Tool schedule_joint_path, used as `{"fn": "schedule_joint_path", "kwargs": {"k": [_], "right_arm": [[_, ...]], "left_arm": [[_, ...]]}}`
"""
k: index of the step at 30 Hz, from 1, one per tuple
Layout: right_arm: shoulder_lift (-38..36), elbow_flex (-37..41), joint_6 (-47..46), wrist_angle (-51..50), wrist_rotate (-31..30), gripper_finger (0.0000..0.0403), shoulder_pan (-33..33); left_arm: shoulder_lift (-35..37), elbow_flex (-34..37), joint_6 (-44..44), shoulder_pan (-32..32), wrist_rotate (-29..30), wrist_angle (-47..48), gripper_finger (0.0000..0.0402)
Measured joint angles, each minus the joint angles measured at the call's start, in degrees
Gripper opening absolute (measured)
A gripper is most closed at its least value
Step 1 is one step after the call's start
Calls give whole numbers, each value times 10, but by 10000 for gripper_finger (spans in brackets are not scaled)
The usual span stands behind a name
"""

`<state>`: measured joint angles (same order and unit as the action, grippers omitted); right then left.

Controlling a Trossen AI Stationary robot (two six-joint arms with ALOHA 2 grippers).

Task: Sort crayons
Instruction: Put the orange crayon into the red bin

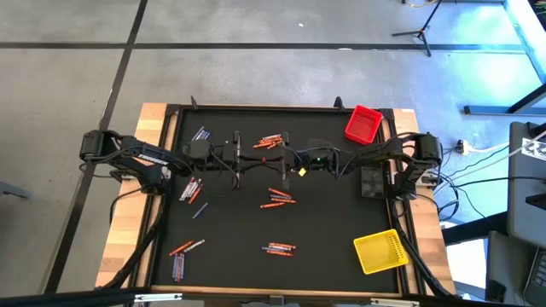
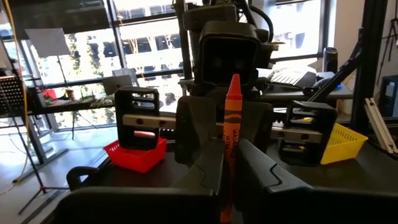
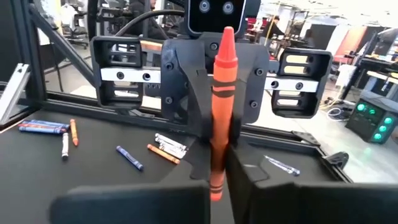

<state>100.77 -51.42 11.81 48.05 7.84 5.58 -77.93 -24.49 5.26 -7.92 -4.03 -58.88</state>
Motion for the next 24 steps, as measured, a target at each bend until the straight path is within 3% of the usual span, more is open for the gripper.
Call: {"fn": "schedule_joint_path", "kwargs": {"k": [5, 10, 16, 24], "right_arm": [[0, 0, 7, -2, -14, 34, -5], [-30, 1, 11, -66, -45, 11, -3], [-135, 1, 37, -221, -167, 29, -3], [-293, 0, 33, -475, -362, 19, 9]], "left_arm": [[0, 0, -6, 0, 2, 4, 14], [0, -1, -22, 0, 25, 20, 45], [1, -1, -22, 0, 89, 53, 94], [1, -1, 4, 0, 109, 92, 103]]}}
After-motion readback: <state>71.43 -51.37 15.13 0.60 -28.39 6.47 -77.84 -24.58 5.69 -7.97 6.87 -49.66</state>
